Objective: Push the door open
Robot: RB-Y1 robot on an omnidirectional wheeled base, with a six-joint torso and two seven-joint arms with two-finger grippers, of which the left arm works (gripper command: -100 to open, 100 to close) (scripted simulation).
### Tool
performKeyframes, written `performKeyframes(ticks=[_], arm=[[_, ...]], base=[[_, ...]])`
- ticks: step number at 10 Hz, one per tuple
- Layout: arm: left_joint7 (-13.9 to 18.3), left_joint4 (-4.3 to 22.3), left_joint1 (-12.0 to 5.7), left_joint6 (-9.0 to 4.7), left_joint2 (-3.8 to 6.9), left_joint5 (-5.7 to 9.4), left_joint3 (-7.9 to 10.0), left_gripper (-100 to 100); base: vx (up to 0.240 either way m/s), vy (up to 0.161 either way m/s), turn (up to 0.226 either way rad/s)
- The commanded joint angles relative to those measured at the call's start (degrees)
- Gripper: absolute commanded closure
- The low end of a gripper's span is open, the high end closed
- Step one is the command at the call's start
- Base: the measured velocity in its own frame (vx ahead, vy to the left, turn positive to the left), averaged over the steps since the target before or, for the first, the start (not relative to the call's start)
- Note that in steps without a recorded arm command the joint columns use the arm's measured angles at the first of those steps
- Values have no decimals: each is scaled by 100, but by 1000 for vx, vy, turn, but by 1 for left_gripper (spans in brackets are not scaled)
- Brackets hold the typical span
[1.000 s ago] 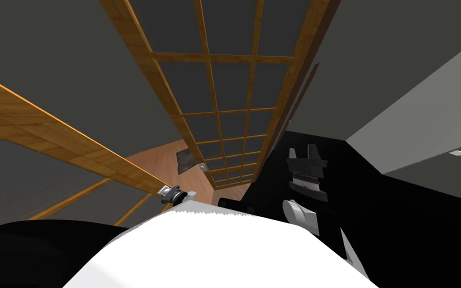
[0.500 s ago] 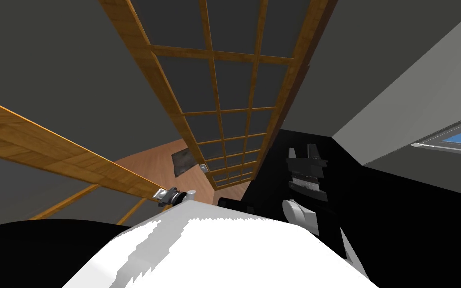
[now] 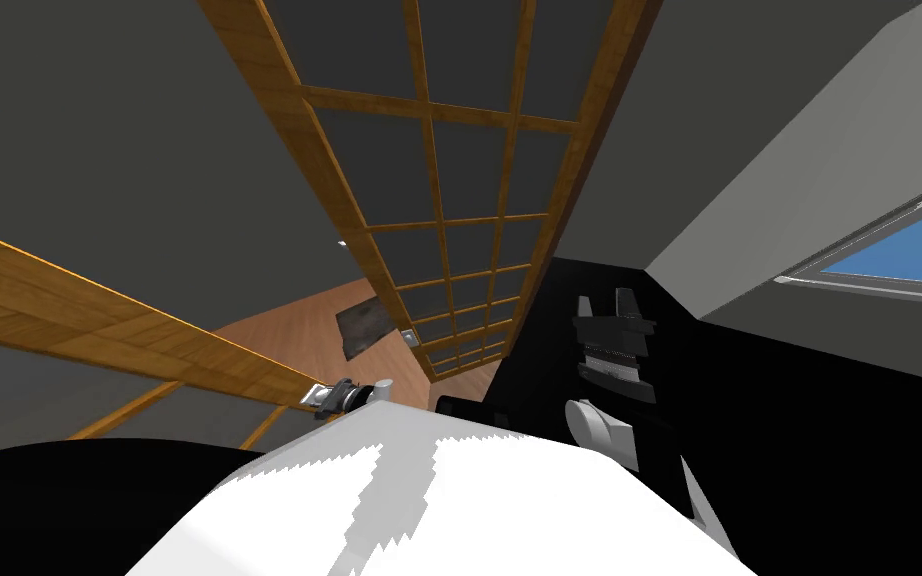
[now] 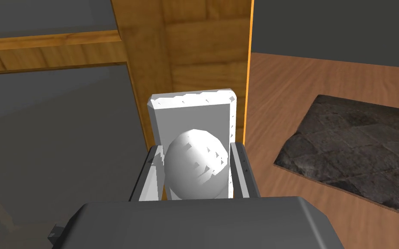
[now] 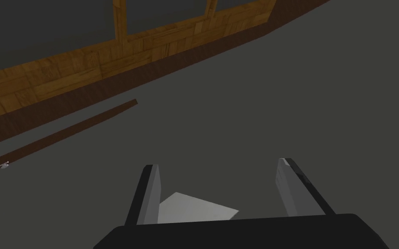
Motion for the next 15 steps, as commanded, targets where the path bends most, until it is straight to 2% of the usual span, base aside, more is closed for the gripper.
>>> performKeyframes(ticks=[1, 3, 5, 8, 12, 13, 14, 15], arm=[[-67, 154, -48, -180, 52, 127, 185, 100], [-67, 154, -48, -180, 52, 127, 185, 100], [-207, 249, -189, -427, 7, 299, 415, 100], [-207, 249, -189, -427, 7, 299, 415, 100], [-367, 343, -403, -707, -48, 492, 664, 100], [-384, 248, -350, -617, -124, 466, 612, 100], [-405, 268, -313, -701, -92, 557, 705, 100], [-410, 271, -305, -721, -83, 583, 730, 100]], base=[[-30, 77, -168], [-28, 55, -18], [-36, 107, -179], [-12, 68, -20], [-16, 94, -121], [-7, 72, -37], [-39, 127, 14], [-56, 168, 18]])
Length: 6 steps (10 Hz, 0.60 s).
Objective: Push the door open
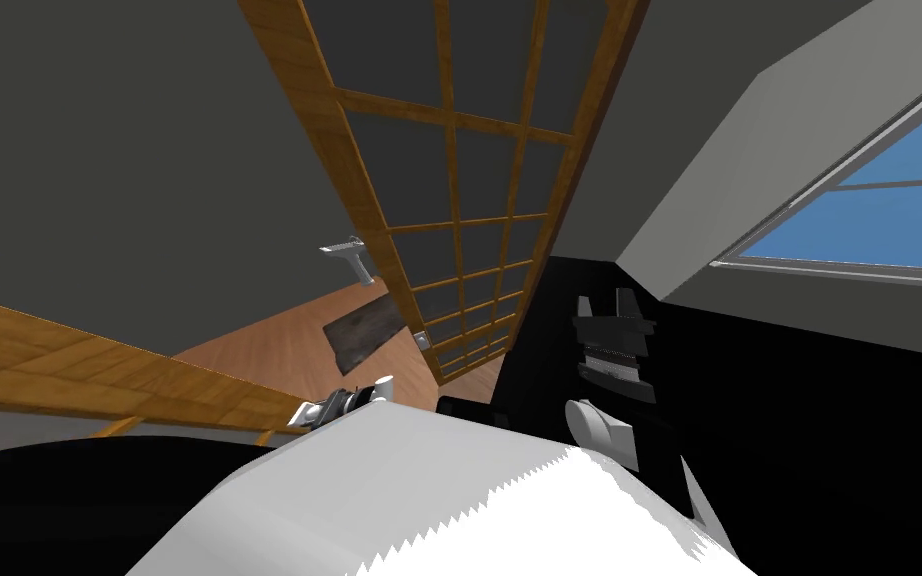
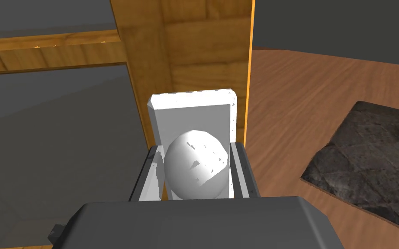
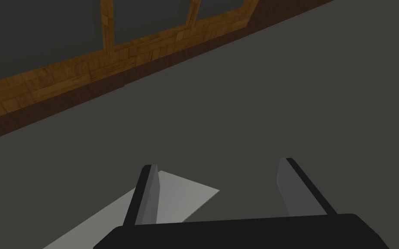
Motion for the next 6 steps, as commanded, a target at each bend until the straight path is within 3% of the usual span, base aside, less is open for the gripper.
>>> performKeyframes(ticks=[1, 3, 4, 6], arm=[[-83, -127, 128, -66, 4, 105, 118, 100], [-94, -121, 137, -114, 23, 170, 179, 100], [-94, 10, 137, -114, 23, 170, 179, 100], [-94, -88, 137, -114, 23, 170, 179, 100]], base=[[-16, 195, 16], [34, 193, 51], [13, 74, 9], [-6, -9, -8]])
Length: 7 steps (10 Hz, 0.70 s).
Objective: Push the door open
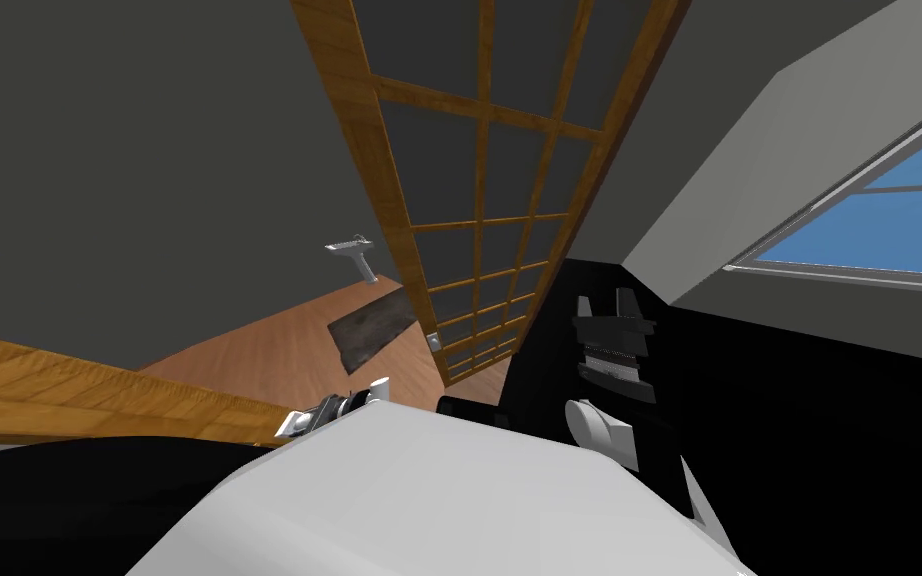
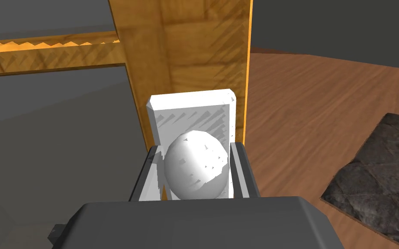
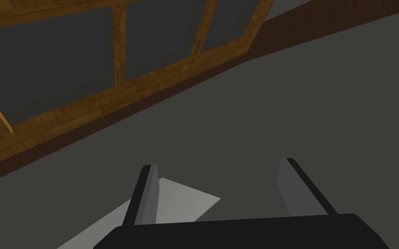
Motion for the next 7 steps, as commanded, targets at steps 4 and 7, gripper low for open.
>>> performKeyframes(ticks=[4, 7], arm=[[-130, -131, 92, -159, -15, 286, 259, 100], [-99, -32, 60, -200, -1, 340, 300, 100]], base=[[37, 130, 28], [36, 159, 37]])
